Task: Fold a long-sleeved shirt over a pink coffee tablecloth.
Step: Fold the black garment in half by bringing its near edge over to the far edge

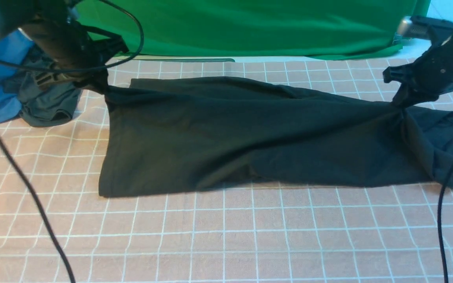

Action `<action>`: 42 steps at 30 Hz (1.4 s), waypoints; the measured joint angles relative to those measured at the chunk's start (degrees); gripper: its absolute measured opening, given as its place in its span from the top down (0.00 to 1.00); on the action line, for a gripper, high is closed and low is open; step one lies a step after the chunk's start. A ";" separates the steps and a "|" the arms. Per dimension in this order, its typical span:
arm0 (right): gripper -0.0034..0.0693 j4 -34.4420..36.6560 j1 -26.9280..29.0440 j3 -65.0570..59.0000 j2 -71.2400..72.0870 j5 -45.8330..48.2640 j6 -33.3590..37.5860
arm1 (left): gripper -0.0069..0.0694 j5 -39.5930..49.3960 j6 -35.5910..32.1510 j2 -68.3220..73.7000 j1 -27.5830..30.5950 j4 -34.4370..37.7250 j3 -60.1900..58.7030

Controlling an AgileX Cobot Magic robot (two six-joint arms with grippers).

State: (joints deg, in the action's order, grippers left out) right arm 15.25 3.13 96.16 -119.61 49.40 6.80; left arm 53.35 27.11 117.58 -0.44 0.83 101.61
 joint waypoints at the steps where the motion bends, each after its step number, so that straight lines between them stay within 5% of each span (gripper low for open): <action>1: 0.88 -0.06 0.00 0.33 -0.41 0.27 0.00 | 0.87 0.16 -0.06 0.38 0.00 0.00 0.48; 11: 0.25 -3.15 -0.29 9.79 -2.80 6.86 4.59 | 0.87 0.40 -2.15 1.94 0.00 -0.46 1.80; 22: 0.20 1.11 -10.93 16.14 -5.87 4.31 29.33 | 0.87 0.17 -2.27 1.94 0.00 0.01 1.95; 33: 0.21 -1.45 -15.49 16.14 -14.48 -0.15 33.63 | 0.87 0.64 -2.50 1.94 -0.05 0.01 1.95; 35: 0.29 -1.45 -15.61 16.14 -14.65 -0.15 33.74 | 0.87 0.64 -2.55 1.94 -0.05 0.01 1.95; 39: 0.74 -1.16 -16.09 16.60 -14.72 0.60 33.98 | 0.87 0.64 -2.55 1.94 -0.05 0.33 1.95; 42: 0.86 -1.42 -16.06 19.00 -15.10 2.88 33.25 | 0.87 0.64 -2.55 1.89 -0.05 1.12 1.95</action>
State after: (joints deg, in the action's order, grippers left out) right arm 13.84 -12.93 115.16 -134.71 52.29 40.06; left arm 53.99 24.56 119.46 -0.49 1.96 103.56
